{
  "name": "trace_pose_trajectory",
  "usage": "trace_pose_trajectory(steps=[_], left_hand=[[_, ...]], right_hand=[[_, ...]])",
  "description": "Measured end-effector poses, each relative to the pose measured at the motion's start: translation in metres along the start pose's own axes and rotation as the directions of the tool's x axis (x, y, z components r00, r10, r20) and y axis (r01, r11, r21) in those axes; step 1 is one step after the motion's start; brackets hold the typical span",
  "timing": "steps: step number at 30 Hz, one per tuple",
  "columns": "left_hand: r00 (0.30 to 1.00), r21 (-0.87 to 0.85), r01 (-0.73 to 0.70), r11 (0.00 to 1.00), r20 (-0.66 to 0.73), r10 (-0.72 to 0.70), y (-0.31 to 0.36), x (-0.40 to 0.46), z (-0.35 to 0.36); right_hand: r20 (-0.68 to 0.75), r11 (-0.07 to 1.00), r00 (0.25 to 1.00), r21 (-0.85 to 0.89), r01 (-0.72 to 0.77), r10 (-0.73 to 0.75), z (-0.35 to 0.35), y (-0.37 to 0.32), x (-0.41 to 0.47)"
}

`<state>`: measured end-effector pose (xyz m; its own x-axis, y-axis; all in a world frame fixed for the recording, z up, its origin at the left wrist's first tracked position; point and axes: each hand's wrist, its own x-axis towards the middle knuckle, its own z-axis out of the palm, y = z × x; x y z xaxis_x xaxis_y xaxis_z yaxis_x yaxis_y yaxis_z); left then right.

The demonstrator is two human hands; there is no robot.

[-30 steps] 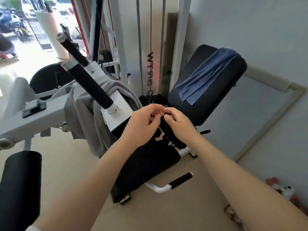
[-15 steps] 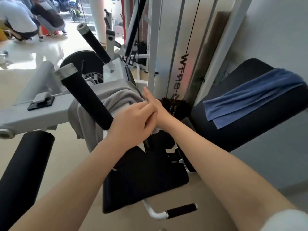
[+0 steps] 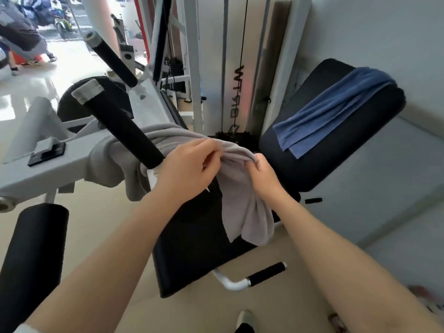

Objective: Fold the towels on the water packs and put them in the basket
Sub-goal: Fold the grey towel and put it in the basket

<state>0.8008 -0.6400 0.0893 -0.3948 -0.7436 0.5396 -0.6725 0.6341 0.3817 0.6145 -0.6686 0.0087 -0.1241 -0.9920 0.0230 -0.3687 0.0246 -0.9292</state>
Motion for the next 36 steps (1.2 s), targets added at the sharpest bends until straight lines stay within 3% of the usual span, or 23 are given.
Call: trace_pose_trajectory(steps=[6,14,17,21,28,32,36], left_hand=[[0.974,-0.062,-0.173,0.983,0.14,0.18,0.031,-0.036,0.009],[0.872,-0.347,-0.271,0.898,0.307,0.382,0.106,-0.068,0.054],[0.798,-0.347,-0.344,0.872,0.382,0.467,0.138,-0.074,0.075],[0.696,-0.386,-0.341,0.857,0.51,0.506,0.191,-0.082,0.107],[0.456,-0.523,-0.294,0.8,0.659,0.599,0.299,-0.109,0.173],[0.459,-0.628,-0.166,0.76,0.633,0.623,0.376,-0.124,0.2],[0.433,-0.659,-0.26,0.706,0.574,0.695,0.454,-0.14,0.229]], right_hand=[[-0.342,0.958,0.896,0.052,-0.282,0.282,-0.026,0.05,-0.078],[-0.511,0.919,0.792,0.363,-0.152,0.333,-0.071,0.053,-0.191],[-0.477,0.903,0.827,0.422,-0.082,0.298,-0.091,0.055,-0.231],[-0.337,0.954,0.909,0.253,-0.163,0.245,-0.121,0.068,-0.28],[-0.402,0.955,0.869,0.181,-0.234,0.289,-0.209,0.091,-0.372],[-0.396,0.93,0.856,0.29,-0.227,0.333,-0.273,0.1,-0.432],[-0.44,0.905,0.804,0.328,-0.272,0.401,-0.329,0.113,-0.488]])
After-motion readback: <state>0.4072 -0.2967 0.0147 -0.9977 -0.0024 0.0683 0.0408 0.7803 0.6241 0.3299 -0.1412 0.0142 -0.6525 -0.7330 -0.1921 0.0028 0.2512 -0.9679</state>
